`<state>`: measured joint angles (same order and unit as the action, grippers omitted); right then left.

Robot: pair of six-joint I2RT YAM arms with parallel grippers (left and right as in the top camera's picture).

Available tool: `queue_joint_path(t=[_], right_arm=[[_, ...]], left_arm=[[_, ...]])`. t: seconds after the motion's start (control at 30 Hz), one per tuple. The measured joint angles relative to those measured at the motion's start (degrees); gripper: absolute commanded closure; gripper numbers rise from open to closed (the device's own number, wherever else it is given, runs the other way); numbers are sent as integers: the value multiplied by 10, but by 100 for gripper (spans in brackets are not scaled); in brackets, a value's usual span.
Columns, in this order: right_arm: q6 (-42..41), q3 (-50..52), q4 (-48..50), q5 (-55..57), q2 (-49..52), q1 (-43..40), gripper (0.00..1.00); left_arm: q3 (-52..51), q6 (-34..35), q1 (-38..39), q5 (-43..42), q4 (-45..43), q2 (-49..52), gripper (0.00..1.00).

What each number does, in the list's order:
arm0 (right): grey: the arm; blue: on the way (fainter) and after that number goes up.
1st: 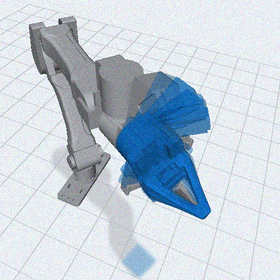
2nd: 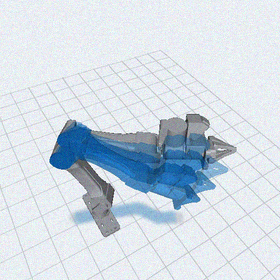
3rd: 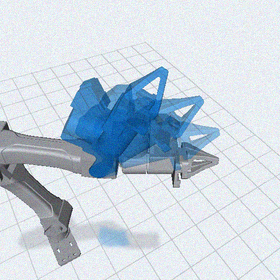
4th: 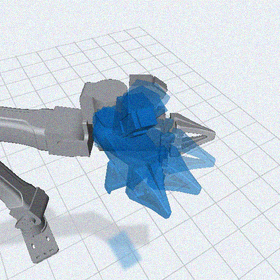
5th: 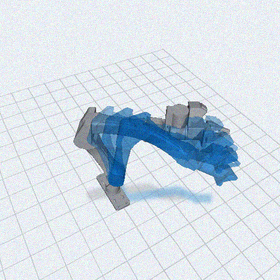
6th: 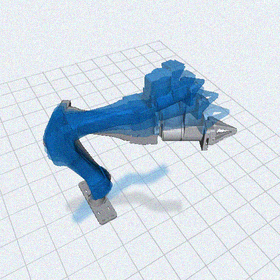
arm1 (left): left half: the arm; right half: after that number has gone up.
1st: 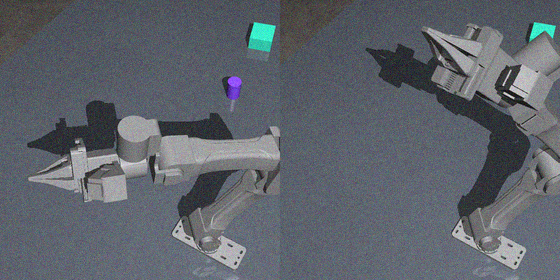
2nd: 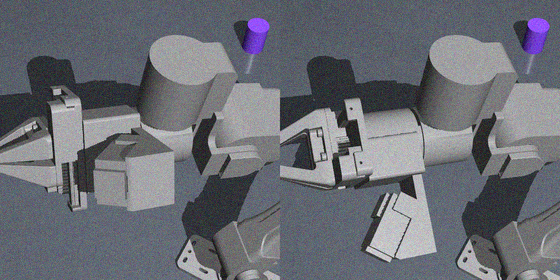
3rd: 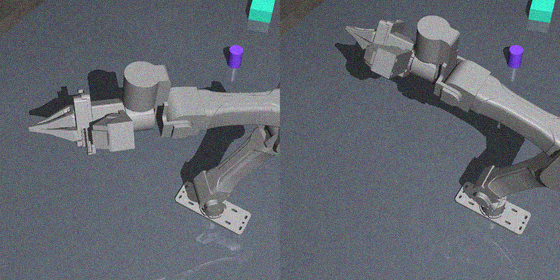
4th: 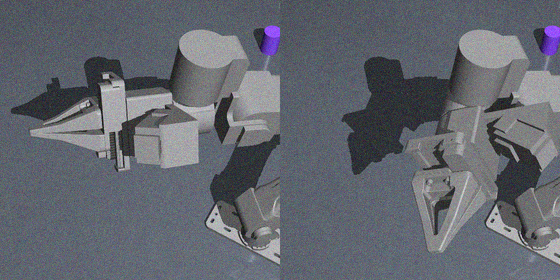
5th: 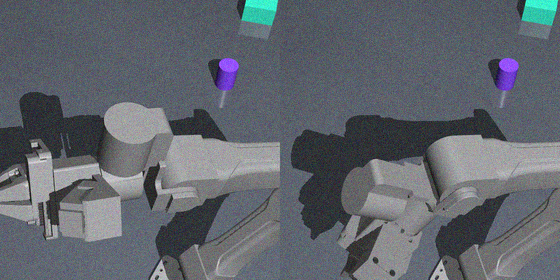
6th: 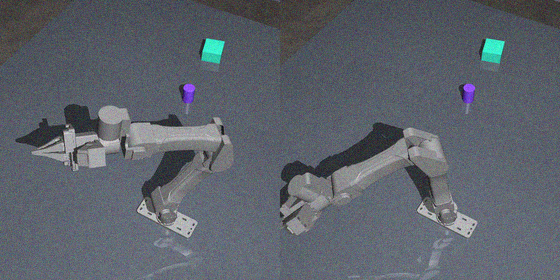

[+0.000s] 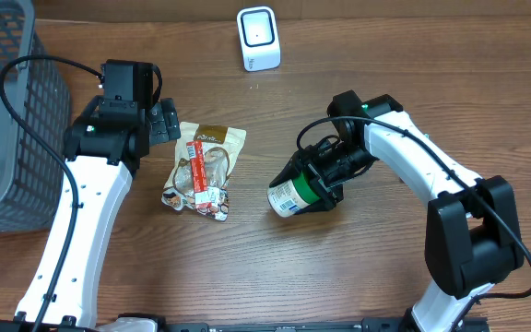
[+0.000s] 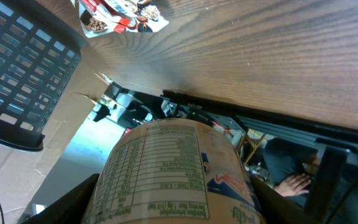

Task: Scan the item barcode
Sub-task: 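Lift the jar and rotate it to expose its label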

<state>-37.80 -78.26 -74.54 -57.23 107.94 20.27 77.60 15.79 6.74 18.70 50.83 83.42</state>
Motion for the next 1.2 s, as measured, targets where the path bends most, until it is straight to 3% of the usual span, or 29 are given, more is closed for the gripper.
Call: queue_joint_path(t=[1.1, 1.2], right_arm=[[-27, 0, -7, -32, 0, 0, 93], [-27, 0, 4, -33, 0, 0, 96]], left_arm=[[0, 0, 0, 0, 0, 0, 0], [0, 0, 0, 0, 0, 0, 0]])
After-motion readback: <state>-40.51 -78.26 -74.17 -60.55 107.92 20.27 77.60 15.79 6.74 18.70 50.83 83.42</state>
